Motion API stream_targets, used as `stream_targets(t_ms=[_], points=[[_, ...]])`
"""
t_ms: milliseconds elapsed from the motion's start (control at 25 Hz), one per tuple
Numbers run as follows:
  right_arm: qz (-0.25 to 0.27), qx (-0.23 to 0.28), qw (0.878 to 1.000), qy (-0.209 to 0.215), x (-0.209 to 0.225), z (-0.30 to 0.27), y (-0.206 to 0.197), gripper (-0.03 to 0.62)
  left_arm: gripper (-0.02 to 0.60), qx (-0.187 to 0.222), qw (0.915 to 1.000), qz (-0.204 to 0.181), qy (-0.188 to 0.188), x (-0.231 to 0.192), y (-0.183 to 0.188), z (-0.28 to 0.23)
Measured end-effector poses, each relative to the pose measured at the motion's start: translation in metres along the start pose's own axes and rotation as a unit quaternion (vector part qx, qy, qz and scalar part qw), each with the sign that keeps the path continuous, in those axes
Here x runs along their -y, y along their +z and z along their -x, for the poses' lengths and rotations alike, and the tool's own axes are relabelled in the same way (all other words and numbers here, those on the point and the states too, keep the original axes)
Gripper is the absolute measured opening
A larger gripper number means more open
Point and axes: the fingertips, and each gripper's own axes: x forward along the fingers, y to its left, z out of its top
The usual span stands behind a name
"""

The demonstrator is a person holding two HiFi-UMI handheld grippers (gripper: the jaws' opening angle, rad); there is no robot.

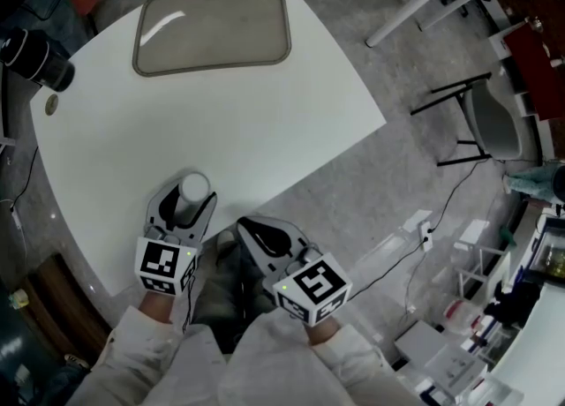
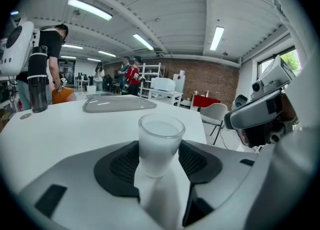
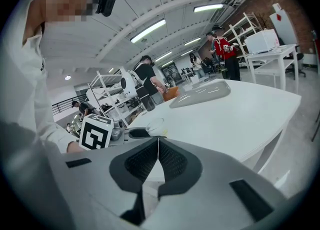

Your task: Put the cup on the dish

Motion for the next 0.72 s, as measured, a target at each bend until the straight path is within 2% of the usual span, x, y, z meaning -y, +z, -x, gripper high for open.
stream_targets(t_ms=[280, 720], points=[[0.003, -0.001, 1.0, 0.003, -0.001, 0.002, 0.0, 0.015, 0.241, -0.002, 0.9999, 0.015, 0.006, -0.001, -0.002, 0.006], [0.024, 0.01, 0.999, 0.018, -0.002, 0.016, 0.011, 0.015, 0.241, 0.007, 0.9999, 0.005, 0.01, 0.013, 0.009, 0.021]])
